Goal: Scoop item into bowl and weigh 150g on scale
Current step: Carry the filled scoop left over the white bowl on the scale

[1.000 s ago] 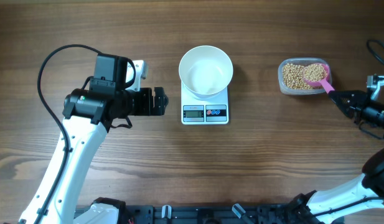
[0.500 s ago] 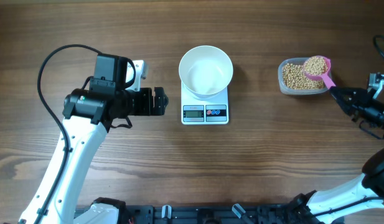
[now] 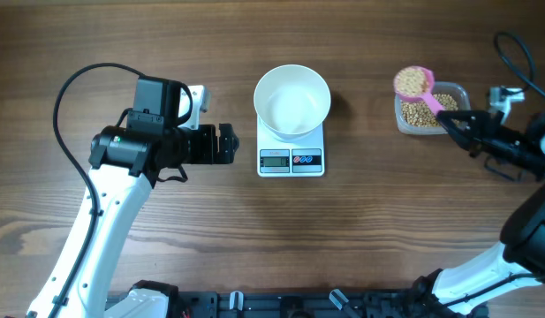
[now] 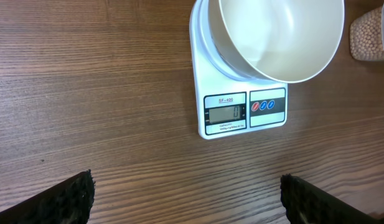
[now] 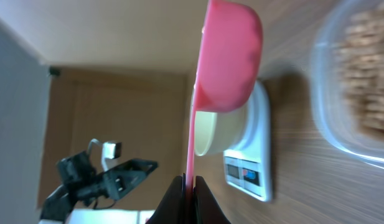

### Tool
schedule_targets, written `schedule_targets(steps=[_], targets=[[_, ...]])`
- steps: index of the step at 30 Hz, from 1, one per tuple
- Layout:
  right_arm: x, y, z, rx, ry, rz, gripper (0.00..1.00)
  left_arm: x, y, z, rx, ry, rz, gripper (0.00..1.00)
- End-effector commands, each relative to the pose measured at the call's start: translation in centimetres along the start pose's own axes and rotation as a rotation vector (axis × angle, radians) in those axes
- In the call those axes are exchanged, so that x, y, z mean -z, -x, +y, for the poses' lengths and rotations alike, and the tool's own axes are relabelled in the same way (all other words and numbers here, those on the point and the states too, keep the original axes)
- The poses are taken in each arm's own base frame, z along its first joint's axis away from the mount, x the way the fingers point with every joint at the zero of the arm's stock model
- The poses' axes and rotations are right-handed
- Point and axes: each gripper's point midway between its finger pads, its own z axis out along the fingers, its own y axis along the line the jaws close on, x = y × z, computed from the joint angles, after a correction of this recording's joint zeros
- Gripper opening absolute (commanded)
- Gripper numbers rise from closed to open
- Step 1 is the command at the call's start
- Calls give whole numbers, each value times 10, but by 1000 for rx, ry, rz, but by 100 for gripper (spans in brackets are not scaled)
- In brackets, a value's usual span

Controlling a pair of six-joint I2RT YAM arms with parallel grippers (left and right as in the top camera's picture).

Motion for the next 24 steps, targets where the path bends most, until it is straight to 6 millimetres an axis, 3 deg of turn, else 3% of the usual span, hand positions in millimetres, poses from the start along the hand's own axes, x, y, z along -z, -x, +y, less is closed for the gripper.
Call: schedule_targets(steps=[1, 7, 13, 18, 24], targets=[[-19, 1, 22, 26, 130, 4, 4, 5, 7, -2, -21, -7, -22, 100], [-66, -25, 44, 30, 215, 138, 4, 5, 7, -2, -21, -6, -23, 100], [-108, -37, 61, 23, 239, 287, 4, 5, 7, -2, -21, -6, -22, 100], [-143, -40, 56, 59, 40, 372, 4, 5, 7, -2, -21, -6, -22, 100], [-165, -49, 57, 168, -126, 372, 4, 5, 7, -2, -21, -6, -22, 100]])
